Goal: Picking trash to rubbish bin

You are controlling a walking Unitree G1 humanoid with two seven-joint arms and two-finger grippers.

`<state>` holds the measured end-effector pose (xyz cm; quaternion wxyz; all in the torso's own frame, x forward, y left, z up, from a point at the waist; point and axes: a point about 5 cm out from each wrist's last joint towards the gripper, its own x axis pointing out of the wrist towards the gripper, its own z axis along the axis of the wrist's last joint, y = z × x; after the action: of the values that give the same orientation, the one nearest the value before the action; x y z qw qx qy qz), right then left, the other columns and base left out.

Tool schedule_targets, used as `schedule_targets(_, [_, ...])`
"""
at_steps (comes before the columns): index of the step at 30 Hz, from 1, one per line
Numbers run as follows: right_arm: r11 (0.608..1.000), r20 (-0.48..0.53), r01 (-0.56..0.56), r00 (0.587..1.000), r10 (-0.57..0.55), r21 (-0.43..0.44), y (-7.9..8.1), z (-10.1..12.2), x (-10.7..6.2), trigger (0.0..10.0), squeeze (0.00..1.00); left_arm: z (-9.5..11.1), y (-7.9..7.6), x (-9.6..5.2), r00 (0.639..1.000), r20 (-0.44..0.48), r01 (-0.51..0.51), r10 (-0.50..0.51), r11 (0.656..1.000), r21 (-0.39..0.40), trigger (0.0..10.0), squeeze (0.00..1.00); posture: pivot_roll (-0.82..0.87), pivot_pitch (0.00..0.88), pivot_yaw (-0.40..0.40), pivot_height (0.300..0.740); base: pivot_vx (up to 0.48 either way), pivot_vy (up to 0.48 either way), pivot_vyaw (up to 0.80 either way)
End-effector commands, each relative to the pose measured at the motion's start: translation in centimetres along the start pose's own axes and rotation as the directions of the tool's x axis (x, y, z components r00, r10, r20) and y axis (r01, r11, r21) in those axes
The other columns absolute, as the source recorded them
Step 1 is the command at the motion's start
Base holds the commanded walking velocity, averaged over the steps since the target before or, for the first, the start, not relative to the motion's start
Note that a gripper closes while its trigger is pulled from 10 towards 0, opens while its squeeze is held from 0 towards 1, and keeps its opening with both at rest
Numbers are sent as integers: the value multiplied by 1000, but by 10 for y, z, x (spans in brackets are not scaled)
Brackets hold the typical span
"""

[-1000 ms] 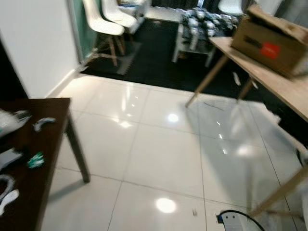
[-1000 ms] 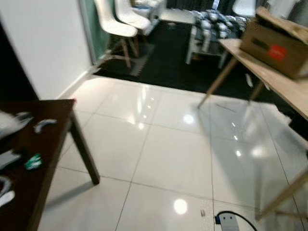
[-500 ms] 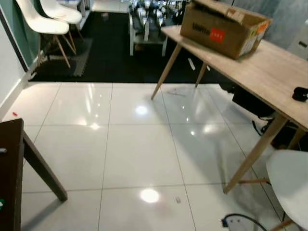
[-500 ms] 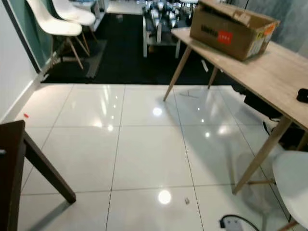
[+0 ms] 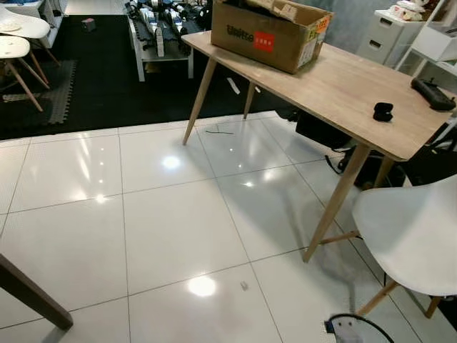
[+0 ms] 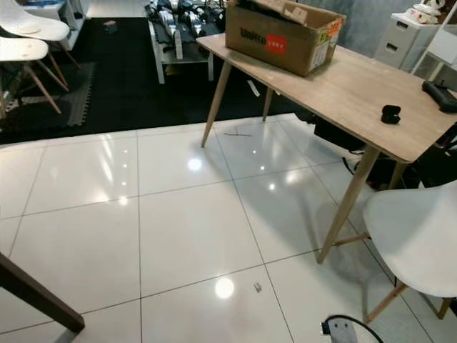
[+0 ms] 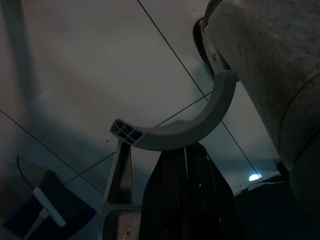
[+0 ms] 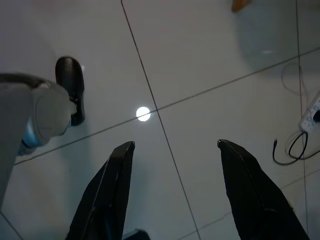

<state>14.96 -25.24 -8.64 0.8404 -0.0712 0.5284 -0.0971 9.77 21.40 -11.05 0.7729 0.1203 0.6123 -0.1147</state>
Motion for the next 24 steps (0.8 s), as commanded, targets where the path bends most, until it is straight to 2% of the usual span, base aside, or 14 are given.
schedule_targets(1, [1000, -19, 1, 1000, -1, 12, -1, -7, -1, 10000, 0, 26, -15, 3, 993, 101, 55, -55, 998, 1, 10000, 0, 44, 72, -54, 740, 270, 0, 0])
schedule_targets(16, [1000, -11, -4, 1000, 5, 20, 1, -5, 0, 10000, 0, 28, -15, 3, 993, 102, 65, -66, 998, 10, 10000, 0, 43, 71, -54, 740, 306, 0, 0])
schedule_targets(24, [1000, -24, -6, 1000, 7, 13, 1, -7, 0, 10000, 0, 27, -14, 3, 993, 100, 67, -68, 998, 13, 10000, 0, 46, 72, -52, 740, 330, 0, -760])
